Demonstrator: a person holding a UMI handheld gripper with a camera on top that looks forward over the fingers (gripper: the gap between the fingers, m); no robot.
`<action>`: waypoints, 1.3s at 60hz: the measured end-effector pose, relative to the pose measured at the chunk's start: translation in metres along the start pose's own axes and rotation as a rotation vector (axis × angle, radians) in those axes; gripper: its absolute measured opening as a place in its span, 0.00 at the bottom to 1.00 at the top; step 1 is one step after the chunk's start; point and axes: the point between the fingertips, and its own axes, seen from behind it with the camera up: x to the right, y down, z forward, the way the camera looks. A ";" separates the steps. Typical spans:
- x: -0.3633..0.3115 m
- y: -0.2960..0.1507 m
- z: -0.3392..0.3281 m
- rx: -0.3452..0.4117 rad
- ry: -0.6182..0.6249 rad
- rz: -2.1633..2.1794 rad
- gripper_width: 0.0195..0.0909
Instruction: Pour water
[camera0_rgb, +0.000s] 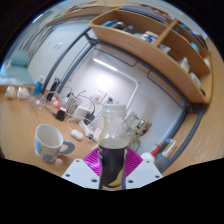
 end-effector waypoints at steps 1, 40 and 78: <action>0.000 0.001 0.000 0.000 -0.013 0.071 0.08; -0.038 0.052 0.022 0.019 -0.068 0.600 0.09; -0.036 0.067 -0.059 -0.107 0.034 0.657 0.81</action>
